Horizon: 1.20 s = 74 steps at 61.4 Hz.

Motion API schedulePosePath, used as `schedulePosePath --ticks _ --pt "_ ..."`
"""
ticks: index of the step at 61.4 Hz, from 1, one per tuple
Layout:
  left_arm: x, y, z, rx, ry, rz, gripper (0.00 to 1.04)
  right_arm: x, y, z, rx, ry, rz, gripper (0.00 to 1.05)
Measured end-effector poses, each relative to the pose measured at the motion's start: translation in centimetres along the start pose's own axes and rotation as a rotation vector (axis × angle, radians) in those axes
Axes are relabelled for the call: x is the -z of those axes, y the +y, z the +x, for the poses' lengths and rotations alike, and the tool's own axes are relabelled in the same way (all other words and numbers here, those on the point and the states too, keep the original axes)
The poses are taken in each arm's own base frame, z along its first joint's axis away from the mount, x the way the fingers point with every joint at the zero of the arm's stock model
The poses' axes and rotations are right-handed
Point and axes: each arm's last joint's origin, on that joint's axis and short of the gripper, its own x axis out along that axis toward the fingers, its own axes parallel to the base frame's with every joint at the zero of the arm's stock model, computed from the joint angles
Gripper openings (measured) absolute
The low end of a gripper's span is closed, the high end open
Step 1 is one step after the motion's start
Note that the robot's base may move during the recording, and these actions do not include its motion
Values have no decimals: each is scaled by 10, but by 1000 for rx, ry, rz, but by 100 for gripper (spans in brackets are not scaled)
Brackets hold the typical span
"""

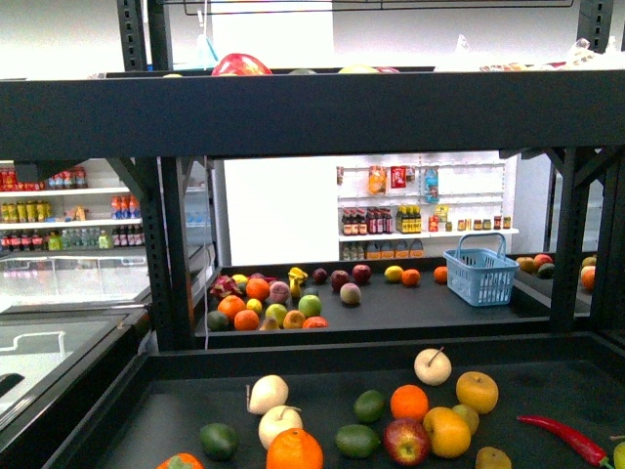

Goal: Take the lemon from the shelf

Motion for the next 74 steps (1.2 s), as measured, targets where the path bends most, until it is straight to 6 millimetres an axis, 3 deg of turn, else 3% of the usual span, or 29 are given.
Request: schedulePosePath --ticks 6,12,13,15,19,29,34,54,74 --pt "21 -19 -58 2 -53 202 97 0 0 0 0 0 0 97" --pt "52 -33 -111 360 -175 521 81 0 0 0 1 0 0 97" --pt "84 -34 -143 441 -256 660 71 0 0 0 0 0 0 97" --pt "112 -28 -162 458 -269 715 63 0 0 0 0 0 0 97" --pt "144 -14 -179 501 -283 766 50 0 0 0 0 0 0 97" --pt "186 14 -175 473 -284 802 18 0 0 0 0 0 0 97" --pt "198 25 -173 482 -275 810 2 0 0 0 0 0 0 97" --pt "224 57 -169 483 -281 815 3 0 0 0 0 0 0 97" --pt "237 74 -168 488 -291 813 3 0 0 0 0 0 0 97"
